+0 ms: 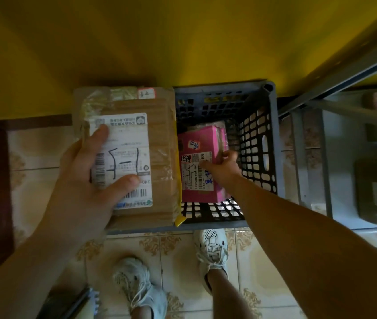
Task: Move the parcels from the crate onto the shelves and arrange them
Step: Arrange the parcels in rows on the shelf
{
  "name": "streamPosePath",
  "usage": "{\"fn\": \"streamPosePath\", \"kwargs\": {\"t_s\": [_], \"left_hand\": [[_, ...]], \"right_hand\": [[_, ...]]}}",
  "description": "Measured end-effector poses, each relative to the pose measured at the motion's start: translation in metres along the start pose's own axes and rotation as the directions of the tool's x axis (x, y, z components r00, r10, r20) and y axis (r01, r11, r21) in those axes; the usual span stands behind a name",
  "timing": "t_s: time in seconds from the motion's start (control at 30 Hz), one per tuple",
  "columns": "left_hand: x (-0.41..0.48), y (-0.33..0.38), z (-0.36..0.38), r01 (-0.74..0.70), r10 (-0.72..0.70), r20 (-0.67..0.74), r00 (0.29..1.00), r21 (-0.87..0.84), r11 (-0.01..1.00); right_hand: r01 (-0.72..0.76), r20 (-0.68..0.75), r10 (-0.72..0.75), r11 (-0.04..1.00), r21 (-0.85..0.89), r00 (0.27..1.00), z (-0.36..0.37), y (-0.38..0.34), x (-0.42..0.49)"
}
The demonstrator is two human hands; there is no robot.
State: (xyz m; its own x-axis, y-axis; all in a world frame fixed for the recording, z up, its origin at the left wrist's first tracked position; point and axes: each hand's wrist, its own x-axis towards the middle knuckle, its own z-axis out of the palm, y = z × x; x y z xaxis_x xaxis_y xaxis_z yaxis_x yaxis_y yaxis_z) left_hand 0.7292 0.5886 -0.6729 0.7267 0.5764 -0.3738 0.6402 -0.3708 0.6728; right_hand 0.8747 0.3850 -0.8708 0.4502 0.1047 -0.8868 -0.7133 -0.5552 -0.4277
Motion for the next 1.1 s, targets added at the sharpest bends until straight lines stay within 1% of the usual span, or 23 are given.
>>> {"fn": "streamPosePath", "kwargs": {"t_s": [0.07,0.13,0.2,0.27,0.4,0.5,0.57,0.7,0.77,0.87,0.97,1.1], "left_hand": [[-0.001,-0.001,0.0,0.01,-0.01,0.004,1.0,-0.009,1.0],[-0.001,0.002,0.001,0.024,-0.024,0.008,1.0,-0.029,0.999],[0.0,0.007,-0.002,0.057,-0.055,0.025,0.998,-0.05,0.997],[0.002,0.013,-0.006,0.09,-0.088,0.033,0.996,-0.059,0.994],[0.001,0.028,-0.017,0.121,-0.116,0.054,0.992,-0.1,0.988],[0.0,0.039,-0.024,0.141,-0.129,0.107,0.986,-0.115,0.983],[-0.002,0.047,-0.029,0.153,-0.136,0.133,0.982,-0.134,0.979],[-0.005,0.061,-0.042,0.198,-0.16,0.178,0.971,-0.223,0.954],[-0.008,0.064,-0.051,0.196,-0.165,0.136,0.977,-0.258,0.946],[-0.019,0.079,-0.07,0.225,-0.213,0.074,0.974,-0.285,0.932],[-0.038,0.11,-0.104,0.208,-0.18,0.12,0.976,-0.3,0.931],[-0.069,0.151,-0.158,0.184,-0.112,0.193,0.975,-0.41,0.894]], "right_hand": [[0.039,-0.009,-0.04,0.999,-0.012,0.999,0.002,-0.005,-0.01],[0.082,-0.055,-0.086,0.994,-0.073,0.995,0.002,-0.01,-0.025],[0.12,-0.106,-0.128,0.99,-0.079,0.986,-0.005,-0.016,-0.045],[0.167,-0.142,-0.17,0.986,-0.03,0.975,-0.019,-0.025,-0.068],[0.23,-0.152,-0.209,0.964,0.131,0.966,-0.048,-0.045,-0.115],[0.284,-0.118,-0.265,0.94,0.191,0.957,-0.056,-0.062,-0.153],[0.322,-0.075,-0.314,0.928,0.185,0.947,-0.058,-0.069,-0.174],[0.326,-0.054,-0.322,0.916,0.234,0.945,-0.062,-0.082,-0.204],[0.334,-0.047,-0.333,0.904,0.267,0.942,-0.066,-0.086,-0.215],[0.348,-0.059,-0.347,0.884,0.314,0.936,-0.073,-0.095,-0.237],[0.345,-0.039,-0.358,0.859,0.378,0.933,-0.082,-0.114,-0.27],[0.374,-0.029,-0.397,0.836,0.402,0.917,-0.09,-0.141,-0.328]]}}
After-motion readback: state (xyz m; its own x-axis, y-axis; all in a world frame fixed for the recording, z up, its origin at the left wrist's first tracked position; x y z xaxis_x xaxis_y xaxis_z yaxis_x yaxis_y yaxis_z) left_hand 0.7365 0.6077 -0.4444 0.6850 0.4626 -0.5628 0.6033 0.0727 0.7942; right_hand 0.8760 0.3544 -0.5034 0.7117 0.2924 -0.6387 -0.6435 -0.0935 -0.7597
